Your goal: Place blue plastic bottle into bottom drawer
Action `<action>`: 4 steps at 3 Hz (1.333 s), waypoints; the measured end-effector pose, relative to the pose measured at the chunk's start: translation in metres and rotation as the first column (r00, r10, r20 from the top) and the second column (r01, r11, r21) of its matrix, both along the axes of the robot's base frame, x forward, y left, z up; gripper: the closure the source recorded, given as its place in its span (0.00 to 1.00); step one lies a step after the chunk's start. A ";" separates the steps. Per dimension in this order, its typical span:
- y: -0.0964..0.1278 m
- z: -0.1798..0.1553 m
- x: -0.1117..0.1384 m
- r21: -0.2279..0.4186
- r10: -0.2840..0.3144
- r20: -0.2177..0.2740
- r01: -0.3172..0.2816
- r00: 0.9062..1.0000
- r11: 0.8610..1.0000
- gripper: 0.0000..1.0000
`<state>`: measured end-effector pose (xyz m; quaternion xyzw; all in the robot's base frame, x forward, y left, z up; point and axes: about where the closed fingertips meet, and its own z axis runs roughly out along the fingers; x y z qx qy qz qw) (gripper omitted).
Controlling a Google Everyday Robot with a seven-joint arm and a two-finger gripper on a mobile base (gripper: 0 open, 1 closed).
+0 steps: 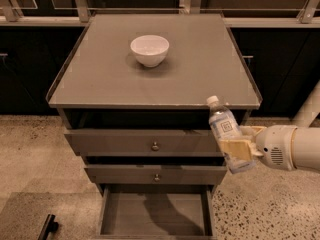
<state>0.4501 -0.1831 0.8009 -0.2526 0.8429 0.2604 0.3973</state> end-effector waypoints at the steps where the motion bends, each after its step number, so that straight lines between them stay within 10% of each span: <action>1: 0.000 0.000 0.000 0.000 0.000 0.000 0.000 1.000 1.000 1.00; 2: 0.003 -0.035 -0.020 0.071 -0.013 -0.005 0.014 1.000 0.997 1.00; 4: 0.002 -0.153 -0.076 0.344 -0.088 -0.093 0.115 0.992 0.932 1.00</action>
Offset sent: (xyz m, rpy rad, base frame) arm -0.0676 0.0048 -0.1189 0.2412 0.0159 -0.0523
